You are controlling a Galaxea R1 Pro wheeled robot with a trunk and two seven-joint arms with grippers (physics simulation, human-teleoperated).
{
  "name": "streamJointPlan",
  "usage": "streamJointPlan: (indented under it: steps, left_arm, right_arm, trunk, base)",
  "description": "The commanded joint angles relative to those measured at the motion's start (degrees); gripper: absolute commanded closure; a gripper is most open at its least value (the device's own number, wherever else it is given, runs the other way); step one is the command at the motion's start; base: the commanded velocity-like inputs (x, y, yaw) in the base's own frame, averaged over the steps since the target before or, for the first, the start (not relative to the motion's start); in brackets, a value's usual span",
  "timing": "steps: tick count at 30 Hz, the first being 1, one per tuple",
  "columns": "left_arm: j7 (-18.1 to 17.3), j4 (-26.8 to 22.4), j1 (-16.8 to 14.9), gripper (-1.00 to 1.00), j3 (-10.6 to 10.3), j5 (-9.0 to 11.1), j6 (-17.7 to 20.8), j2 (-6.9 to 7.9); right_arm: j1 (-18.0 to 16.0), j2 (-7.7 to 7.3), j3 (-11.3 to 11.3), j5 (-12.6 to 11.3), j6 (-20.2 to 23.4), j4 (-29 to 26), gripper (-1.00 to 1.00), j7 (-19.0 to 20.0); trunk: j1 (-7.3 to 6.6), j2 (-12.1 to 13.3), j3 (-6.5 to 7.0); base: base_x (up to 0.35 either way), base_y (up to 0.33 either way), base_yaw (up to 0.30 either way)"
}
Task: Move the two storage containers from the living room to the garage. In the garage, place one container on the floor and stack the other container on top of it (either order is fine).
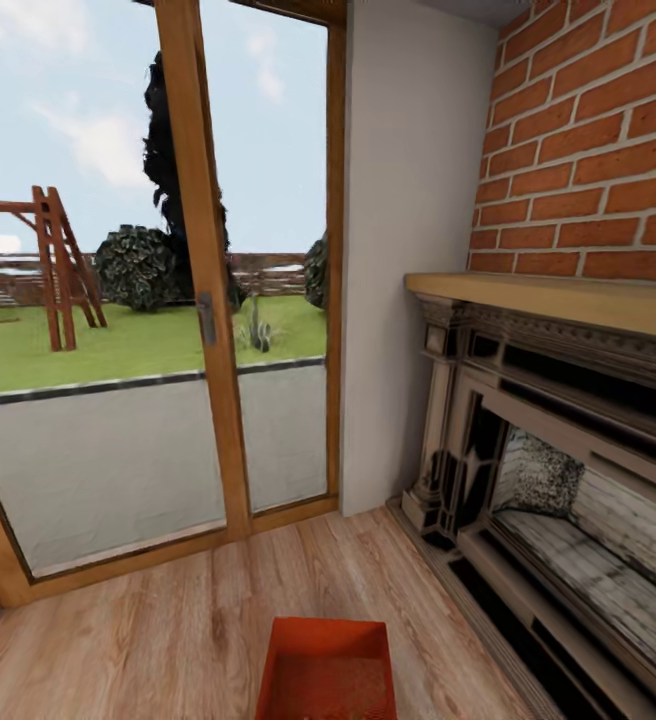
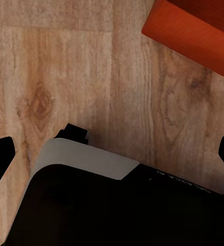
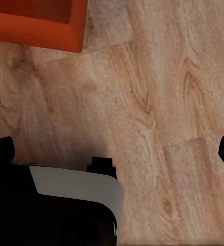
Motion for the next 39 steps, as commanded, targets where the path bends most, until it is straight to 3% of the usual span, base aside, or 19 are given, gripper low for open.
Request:
streamJointPlan:
  steps: [1,39]
  left_arm:
    - [0.21,0.01,-0.03,-1.0,-0.46,0.39,-0.15,-0.02]
    - [0.21,0.01,-0.03,-1.0,-0.4,0.36,-0.15,-0.02]
  right_arm:
    - [-0.06,0.03,0.48,-0.53,-0.31,0.17,-1.0,0.16]
    - [-0.06,0.11,0.48,-0.62,-0.29,0.12,-1.0,0.13]
  trunk:
    - [-0.02,-0.04,-0.07]
    - [-0.02,-0.04,-0.07]
  base:
    - [-0.124,0.062,0.0]
    - [0.002,0.029,-0.025]
